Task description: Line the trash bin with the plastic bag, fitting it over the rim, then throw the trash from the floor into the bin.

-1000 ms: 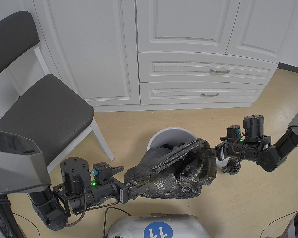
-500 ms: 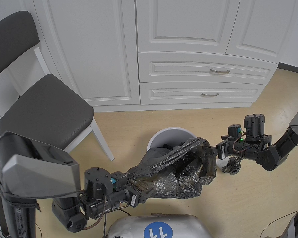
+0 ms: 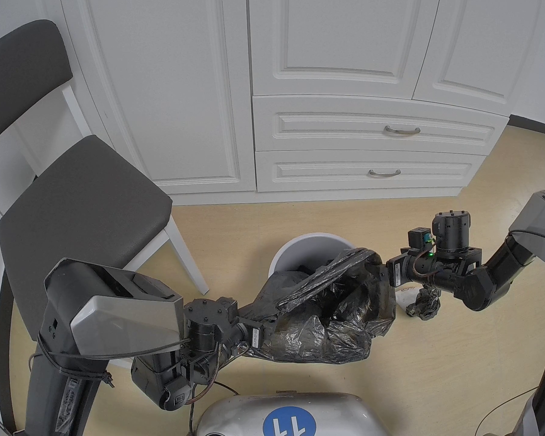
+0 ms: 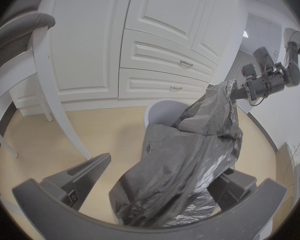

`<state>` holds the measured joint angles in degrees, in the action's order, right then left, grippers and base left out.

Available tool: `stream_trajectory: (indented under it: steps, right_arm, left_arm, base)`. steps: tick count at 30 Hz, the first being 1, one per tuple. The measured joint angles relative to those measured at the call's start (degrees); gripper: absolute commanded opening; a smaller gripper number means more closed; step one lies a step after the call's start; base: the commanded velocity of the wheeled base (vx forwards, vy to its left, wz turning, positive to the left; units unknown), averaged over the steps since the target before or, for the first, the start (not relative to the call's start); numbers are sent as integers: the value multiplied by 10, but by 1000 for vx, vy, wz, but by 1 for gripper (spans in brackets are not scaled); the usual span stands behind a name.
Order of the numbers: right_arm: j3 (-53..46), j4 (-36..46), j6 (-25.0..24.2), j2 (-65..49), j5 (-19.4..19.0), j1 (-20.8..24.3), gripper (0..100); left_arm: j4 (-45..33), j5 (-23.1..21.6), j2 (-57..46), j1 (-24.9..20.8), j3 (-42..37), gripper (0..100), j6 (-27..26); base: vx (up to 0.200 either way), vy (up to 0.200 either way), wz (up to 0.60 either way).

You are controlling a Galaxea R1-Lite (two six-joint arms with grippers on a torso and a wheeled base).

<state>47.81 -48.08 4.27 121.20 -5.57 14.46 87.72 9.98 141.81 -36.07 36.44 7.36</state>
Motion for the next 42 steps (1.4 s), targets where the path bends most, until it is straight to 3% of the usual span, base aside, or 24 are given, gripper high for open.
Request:
stream_trajectory:
  steps: [8, 16, 26, 35, 42]
  right_arm:
    - [62, -76, -84, 60, 40, 9, 100]
    - [120, -112, -154, 110, 45, 11, 100]
    - [182, -171, -217, 183, 46, 14, 100]
    - [227, -168, -261, 224, 48, 14, 100]
    - [273, -119, -287, 239, 79, 7, 100]
  left_arm:
    - [0, 4, -2, 16, 30, 100, 21]
    - [0, 11, 11, 56, 92, 100, 43]
    - [-6, 58, 48, 74, 170, 100, 50]
    - [-34, 62, 69, 91, 233, 100, 52]
    - [-102, 62, 81, 94, 306, 100, 63]
  base:
    - [0, 0, 0]
    - [0, 0, 0]
    - [0, 0, 0]
    - [0, 0, 0]
    - [0, 0, 0]
